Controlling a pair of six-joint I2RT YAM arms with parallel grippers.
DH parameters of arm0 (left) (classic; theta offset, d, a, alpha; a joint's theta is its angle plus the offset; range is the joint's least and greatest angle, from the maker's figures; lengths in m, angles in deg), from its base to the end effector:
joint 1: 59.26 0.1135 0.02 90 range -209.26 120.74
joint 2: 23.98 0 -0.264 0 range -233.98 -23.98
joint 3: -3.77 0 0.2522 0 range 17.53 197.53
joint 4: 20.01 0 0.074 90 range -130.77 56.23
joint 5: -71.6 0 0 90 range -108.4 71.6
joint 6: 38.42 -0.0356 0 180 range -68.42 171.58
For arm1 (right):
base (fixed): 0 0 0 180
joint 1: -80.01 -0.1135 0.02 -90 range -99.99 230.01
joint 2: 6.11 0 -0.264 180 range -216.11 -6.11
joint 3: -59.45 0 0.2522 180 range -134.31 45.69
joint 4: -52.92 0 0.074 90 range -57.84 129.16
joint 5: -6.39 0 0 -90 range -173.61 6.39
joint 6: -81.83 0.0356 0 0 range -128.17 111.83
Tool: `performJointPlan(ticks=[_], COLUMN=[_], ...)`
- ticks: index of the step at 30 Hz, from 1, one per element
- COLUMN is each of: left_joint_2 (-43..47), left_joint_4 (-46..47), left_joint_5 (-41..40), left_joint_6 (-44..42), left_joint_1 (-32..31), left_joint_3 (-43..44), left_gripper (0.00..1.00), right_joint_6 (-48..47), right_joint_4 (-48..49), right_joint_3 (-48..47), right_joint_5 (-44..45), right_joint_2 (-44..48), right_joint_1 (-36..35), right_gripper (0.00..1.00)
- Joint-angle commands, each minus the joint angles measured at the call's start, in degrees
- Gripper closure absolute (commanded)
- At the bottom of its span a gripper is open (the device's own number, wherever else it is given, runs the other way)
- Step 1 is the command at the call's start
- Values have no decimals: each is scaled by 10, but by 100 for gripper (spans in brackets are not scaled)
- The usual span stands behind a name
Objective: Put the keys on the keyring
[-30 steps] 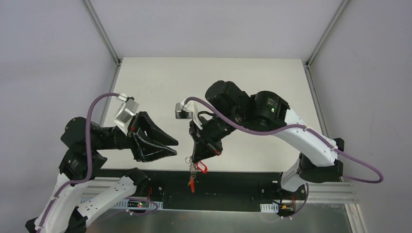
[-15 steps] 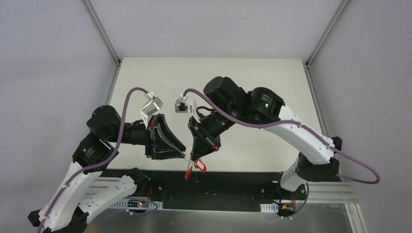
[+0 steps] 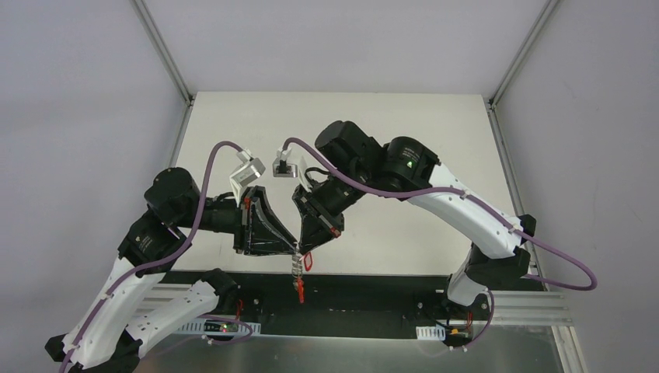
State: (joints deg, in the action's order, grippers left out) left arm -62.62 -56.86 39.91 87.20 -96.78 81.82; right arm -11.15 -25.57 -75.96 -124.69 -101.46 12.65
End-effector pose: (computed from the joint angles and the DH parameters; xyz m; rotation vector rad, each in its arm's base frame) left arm 0.0619 -0.0857 0.4426 0.9581 1.5815 -1.7107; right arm 0.1003 0.3012 0.4760 -1.7283 1.7026 1.3714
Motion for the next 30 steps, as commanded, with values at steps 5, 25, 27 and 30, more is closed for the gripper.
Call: performJointPlan(ticks=[5, 25, 27, 30], left_joint_2=[-9, -2, 5, 13], left_joint_4=[4, -4, -4, -4], left_joint_5=[22, -16, -29, -42], left_joint_6=[-3, -56, -69, -82], left_joint_1=[-2, -2, -2, -2], left_joint_3=[0, 14, 21, 33], left_gripper=[77, 100, 100, 100], right_joint_6=[17, 20, 21, 23], right_joint_4=[21, 40, 56, 86], right_joint_3=[-33, -16, -3, 25], right_joint_5=[-15, -17, -8, 10], right_joint_2=[-1, 16, 31, 60], right_joint_1=[5, 4, 4, 3], right_gripper=[100, 100, 100, 87])
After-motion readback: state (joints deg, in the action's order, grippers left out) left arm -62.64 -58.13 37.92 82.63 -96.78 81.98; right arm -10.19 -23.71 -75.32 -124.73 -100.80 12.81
